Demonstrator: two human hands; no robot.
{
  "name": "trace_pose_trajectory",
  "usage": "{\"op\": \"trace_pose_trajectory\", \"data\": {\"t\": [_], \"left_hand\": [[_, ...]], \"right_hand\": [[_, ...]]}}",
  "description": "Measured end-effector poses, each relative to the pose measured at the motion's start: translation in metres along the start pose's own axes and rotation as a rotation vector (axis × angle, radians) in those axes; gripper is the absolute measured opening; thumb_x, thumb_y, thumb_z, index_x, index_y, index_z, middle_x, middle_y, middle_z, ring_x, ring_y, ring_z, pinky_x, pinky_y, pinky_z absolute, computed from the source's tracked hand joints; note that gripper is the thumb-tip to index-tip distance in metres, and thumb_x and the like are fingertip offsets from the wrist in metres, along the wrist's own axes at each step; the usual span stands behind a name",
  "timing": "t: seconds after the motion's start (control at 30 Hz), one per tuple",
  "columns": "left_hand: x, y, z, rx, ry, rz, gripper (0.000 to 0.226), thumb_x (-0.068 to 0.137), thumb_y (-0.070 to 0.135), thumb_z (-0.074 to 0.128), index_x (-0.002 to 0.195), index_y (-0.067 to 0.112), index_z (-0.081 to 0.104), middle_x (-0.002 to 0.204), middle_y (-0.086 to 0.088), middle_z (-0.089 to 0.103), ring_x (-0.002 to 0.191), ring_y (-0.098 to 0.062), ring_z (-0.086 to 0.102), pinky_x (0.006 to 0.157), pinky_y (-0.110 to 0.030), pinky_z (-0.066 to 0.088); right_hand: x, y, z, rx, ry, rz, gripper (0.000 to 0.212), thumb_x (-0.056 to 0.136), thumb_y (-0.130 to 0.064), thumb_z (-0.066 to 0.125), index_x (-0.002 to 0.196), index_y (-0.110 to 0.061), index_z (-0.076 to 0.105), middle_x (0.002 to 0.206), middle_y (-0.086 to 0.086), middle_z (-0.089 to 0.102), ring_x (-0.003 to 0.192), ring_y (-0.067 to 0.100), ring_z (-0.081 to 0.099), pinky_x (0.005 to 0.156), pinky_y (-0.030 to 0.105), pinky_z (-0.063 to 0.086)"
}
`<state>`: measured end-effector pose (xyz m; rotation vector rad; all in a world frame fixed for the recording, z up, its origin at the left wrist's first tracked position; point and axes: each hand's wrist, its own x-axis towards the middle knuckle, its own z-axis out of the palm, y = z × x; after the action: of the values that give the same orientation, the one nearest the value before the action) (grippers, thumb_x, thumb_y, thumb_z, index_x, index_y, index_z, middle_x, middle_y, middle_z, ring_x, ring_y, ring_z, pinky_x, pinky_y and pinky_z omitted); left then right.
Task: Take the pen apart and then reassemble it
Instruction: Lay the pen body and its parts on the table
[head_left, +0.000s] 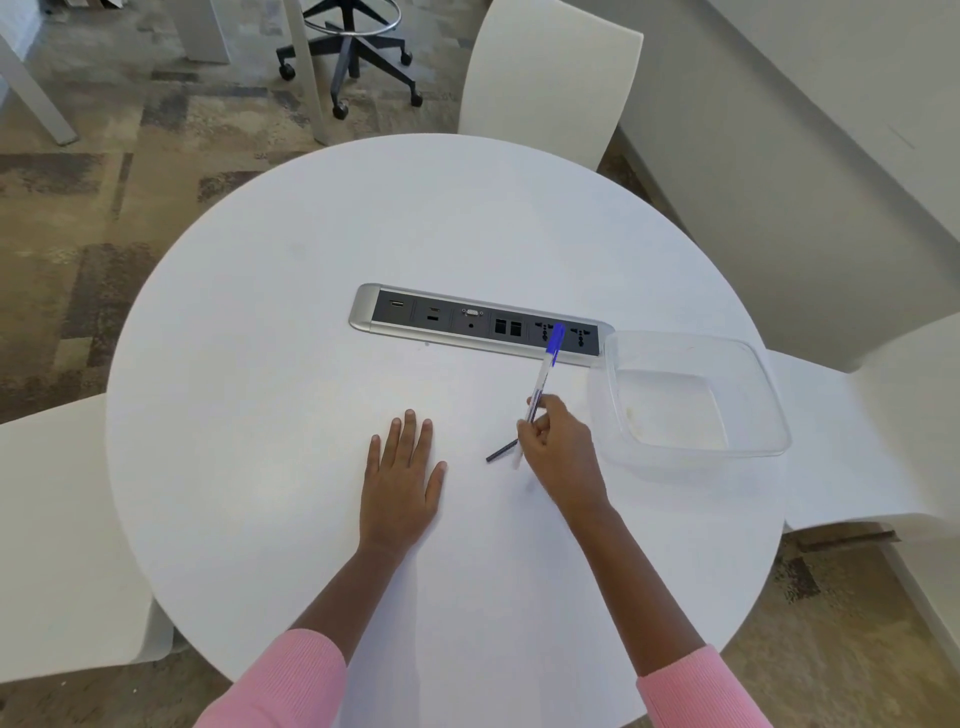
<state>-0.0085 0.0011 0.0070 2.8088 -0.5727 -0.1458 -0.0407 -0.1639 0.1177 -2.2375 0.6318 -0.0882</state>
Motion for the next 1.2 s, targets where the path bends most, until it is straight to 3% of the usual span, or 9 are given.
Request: {"op": "trace_pose_trajectory", "data": {"t": [0.2, 0.3, 0.4, 0.73, 1.03, 1.13, 1.2], "left_hand": [[0.001, -0.001, 0.000, 0.008, -0.013, -0.001, 0.064, 0.096, 0.042, 0.008, 0.135, 0.007, 0.045, 0.143, -0.016, 0.044, 0.130, -0.030, 0.044, 0.112, -0.034, 0.003], [0.001, 0.000, 0.000, 0.008, -0.004, 0.001, 0.064, 0.096, 0.042, 0.007, 0.135, 0.007, 0.044, 0.143, -0.016, 0.043, 0.130, -0.030, 0.043, 0.112, -0.036, 0.007], [0.001, 0.000, 0.000, 0.006, -0.004, 0.000, 0.065, 0.096, 0.042, 0.007, 0.135, 0.007, 0.045, 0.143, -0.016, 0.044, 0.130, -0.031, 0.044, 0.109, -0.039, 0.015], [0.002, -0.002, 0.002, 0.010, -0.004, 0.010, 0.063, 0.096, 0.042, 0.008, 0.136, 0.008, 0.043, 0.143, -0.016, 0.044, 0.129, -0.031, 0.045, 0.111, -0.038, 0.011], [0.001, -0.003, 0.004, 0.019, -0.003, 0.011, 0.062, 0.096, 0.041, 0.008, 0.136, 0.008, 0.043, 0.143, -0.016, 0.044, 0.129, -0.030, 0.045, 0.108, -0.040, 0.017], [0.001, -0.003, 0.005, 0.007, 0.016, 0.016, 0.059, 0.096, 0.039, 0.012, 0.137, 0.008, 0.042, 0.143, -0.016, 0.043, 0.130, -0.030, 0.044, 0.109, -0.040, 0.017], [0.001, -0.003, 0.006, 0.014, 0.039, 0.024, 0.055, 0.094, 0.036, 0.023, 0.136, 0.007, 0.043, 0.143, -0.016, 0.044, 0.129, -0.031, 0.045, 0.108, -0.041, 0.019]], "right_hand": [[-0.011, 0.027, 0.027, -0.188, -0.150, 0.122, 0.028, 0.087, -0.013, 0.046, 0.113, -0.002, 0.049, 0.078, 0.012, 0.052, 0.077, 0.030, 0.052, 0.066, 0.027, 0.034], [-0.019, 0.028, 0.042, -0.216, -0.199, 0.135, 0.030, 0.087, -0.014, 0.046, 0.115, -0.003, 0.047, 0.094, 0.021, 0.062, 0.090, 0.034, 0.058, 0.070, 0.030, 0.041], [-0.026, 0.021, 0.056, -0.226, -0.229, 0.122, 0.032, 0.089, -0.016, 0.046, 0.118, -0.004, 0.044, 0.107, 0.019, 0.061, 0.098, 0.033, 0.059, 0.082, 0.036, 0.047], [-0.013, 0.007, 0.072, -0.278, -0.219, 0.084, 0.028, 0.091, -0.017, 0.046, 0.115, -0.003, 0.043, 0.109, 0.018, 0.060, 0.095, 0.031, 0.060, 0.082, 0.038, 0.051], [-0.006, 0.011, 0.067, -0.247, -0.200, 0.117, 0.031, 0.092, -0.025, 0.047, 0.116, -0.005, 0.046, 0.113, 0.017, 0.059, 0.099, 0.031, 0.058, 0.083, 0.038, 0.049], [-0.006, 0.019, 0.055, -0.275, -0.071, 0.043, 0.024, 0.093, -0.011, 0.041, 0.113, -0.004, 0.052, 0.110, 0.018, 0.055, 0.095, 0.031, 0.057, 0.076, 0.036, 0.048], [-0.006, 0.029, 0.047, -0.358, -0.006, -0.051, 0.030, 0.086, 0.006, 0.039, 0.111, -0.004, 0.055, 0.108, 0.019, 0.052, 0.097, 0.032, 0.053, 0.069, 0.036, 0.046]]}}
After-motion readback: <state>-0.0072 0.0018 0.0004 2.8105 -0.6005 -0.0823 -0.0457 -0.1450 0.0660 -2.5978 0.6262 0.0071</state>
